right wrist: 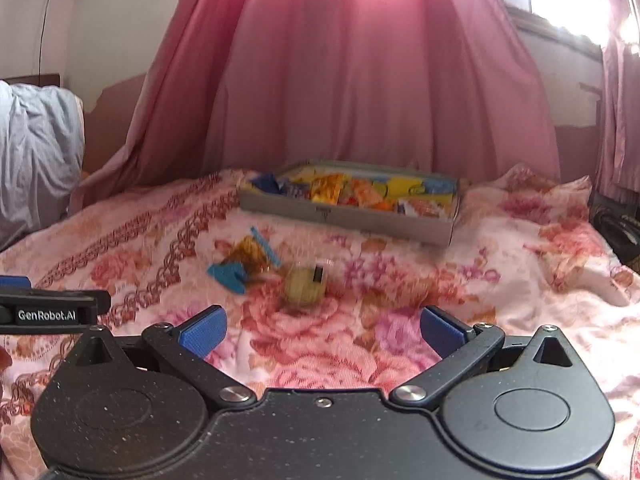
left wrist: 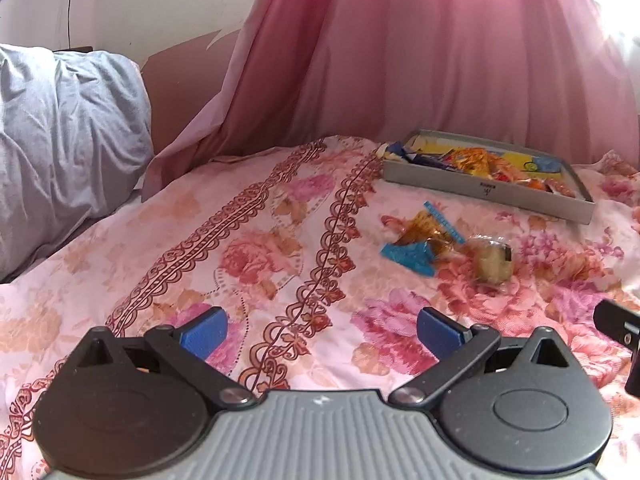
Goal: Organize snacks
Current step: 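Move both tools back over the remaining snacks on the bed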
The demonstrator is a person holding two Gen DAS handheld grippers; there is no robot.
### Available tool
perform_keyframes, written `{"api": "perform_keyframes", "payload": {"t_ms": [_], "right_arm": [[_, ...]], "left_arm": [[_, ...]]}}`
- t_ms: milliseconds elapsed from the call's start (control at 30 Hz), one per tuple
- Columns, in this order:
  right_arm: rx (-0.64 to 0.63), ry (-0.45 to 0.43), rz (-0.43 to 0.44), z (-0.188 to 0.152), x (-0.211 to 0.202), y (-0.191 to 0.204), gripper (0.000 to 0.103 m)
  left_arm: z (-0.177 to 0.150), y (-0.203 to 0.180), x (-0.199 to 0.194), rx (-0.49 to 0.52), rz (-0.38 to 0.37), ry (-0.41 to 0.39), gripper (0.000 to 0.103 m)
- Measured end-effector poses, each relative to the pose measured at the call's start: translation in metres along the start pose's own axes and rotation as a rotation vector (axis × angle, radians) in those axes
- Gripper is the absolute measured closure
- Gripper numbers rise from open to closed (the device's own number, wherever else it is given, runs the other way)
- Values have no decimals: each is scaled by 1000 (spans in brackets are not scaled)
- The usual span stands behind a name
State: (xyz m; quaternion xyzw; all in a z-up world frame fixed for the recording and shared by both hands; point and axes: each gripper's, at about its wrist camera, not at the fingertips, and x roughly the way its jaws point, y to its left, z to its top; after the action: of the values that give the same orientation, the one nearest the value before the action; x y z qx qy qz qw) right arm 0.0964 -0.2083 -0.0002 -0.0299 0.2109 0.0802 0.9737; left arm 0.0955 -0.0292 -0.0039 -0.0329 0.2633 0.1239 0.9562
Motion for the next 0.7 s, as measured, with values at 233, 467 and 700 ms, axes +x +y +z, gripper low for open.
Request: {"api": "perform_keyframes", "payload": {"t_ms": [233,467,700], "right_arm": [[15,57,0,-2,9,-2,1],[23,97,9,-1,17,-3,1],[6,112,29,6,28,-6,1]], "left_arm": [[0,-1,5,14,19,17,0],[1,-3,13,25,31,29,0],[2,-9,28,29,31,50,0]]}}
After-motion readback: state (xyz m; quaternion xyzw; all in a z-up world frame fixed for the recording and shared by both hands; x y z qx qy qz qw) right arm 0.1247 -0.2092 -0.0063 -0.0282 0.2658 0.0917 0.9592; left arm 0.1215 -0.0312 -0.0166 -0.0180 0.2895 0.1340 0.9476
